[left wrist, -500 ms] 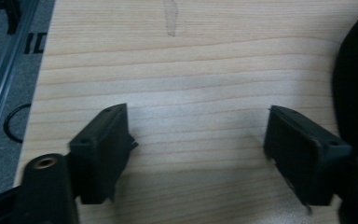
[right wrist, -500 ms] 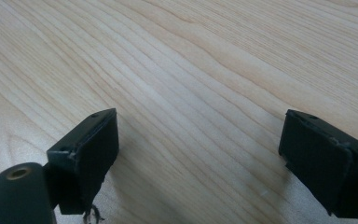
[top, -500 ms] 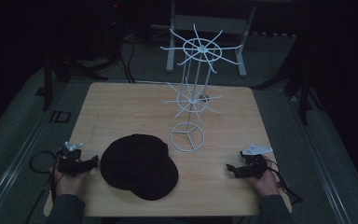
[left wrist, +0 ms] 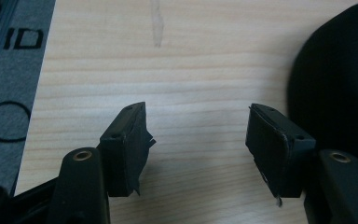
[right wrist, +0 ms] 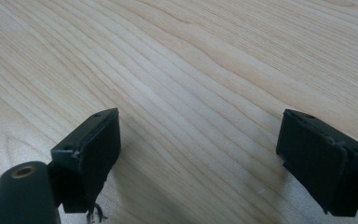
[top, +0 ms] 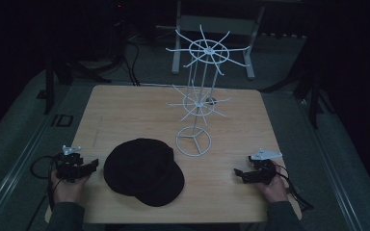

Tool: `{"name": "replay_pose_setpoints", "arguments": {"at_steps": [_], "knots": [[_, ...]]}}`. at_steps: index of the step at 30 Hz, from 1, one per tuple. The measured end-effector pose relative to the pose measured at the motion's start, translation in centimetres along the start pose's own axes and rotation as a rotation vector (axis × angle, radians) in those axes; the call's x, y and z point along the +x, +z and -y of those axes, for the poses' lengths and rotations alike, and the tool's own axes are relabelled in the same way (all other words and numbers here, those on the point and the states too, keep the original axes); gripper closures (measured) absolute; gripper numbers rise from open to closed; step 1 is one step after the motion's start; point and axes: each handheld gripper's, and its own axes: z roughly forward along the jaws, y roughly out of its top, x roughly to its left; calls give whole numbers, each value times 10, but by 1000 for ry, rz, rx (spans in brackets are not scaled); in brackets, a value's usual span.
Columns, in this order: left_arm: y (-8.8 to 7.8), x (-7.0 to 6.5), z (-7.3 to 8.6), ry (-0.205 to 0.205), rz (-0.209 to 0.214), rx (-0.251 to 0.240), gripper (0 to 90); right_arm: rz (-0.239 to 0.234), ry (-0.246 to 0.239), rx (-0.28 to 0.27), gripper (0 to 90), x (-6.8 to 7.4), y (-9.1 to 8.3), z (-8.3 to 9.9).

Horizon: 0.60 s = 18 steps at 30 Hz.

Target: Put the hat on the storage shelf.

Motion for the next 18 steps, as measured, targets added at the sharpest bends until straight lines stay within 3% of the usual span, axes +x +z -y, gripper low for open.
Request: {"name": "replay_pose_setpoints", "arguments": {"at_steps": [8, 18], "knots": [[-18, -6, -8, -21, 47, -41, 421, 2, 3, -1, 135, 0, 0, 0], [-22, -22, -10, 27, 117, -30, 484, 5, 5, -1, 135, 1, 0, 0]]}}
